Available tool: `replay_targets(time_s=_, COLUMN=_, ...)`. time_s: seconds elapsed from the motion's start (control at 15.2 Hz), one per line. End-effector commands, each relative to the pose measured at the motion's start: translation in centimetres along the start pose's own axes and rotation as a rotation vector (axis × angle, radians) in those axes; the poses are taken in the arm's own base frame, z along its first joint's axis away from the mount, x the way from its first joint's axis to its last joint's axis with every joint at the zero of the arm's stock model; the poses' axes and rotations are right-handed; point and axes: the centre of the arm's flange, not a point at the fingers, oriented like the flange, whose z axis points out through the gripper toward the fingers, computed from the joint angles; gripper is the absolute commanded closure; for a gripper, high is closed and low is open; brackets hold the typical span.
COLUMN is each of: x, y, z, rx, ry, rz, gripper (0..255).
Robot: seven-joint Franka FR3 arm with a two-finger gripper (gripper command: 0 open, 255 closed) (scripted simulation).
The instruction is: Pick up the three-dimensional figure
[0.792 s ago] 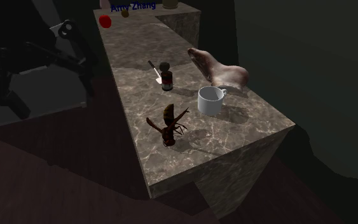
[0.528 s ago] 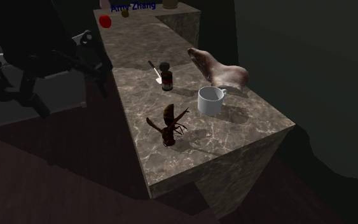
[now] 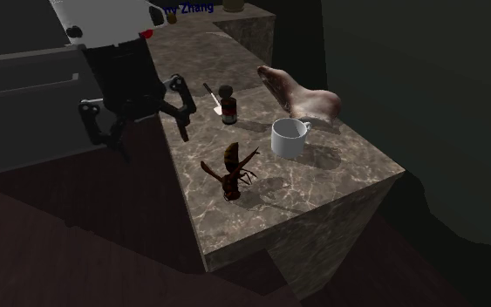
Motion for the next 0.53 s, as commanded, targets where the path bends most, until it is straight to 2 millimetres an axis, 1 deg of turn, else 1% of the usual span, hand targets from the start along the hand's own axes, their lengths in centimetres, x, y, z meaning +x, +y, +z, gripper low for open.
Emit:
replay_targets(time_s=0.0, x=1.9, y=1.9, z=1.8, rx=0.008, ry=-0.014, rz=-0.021, gripper=0)
replay_targets(time_s=0.46, x=7.9, y=6.8, z=8.0, rx=0.037, ry=-0.066, rz=-0.092, gripper=0)
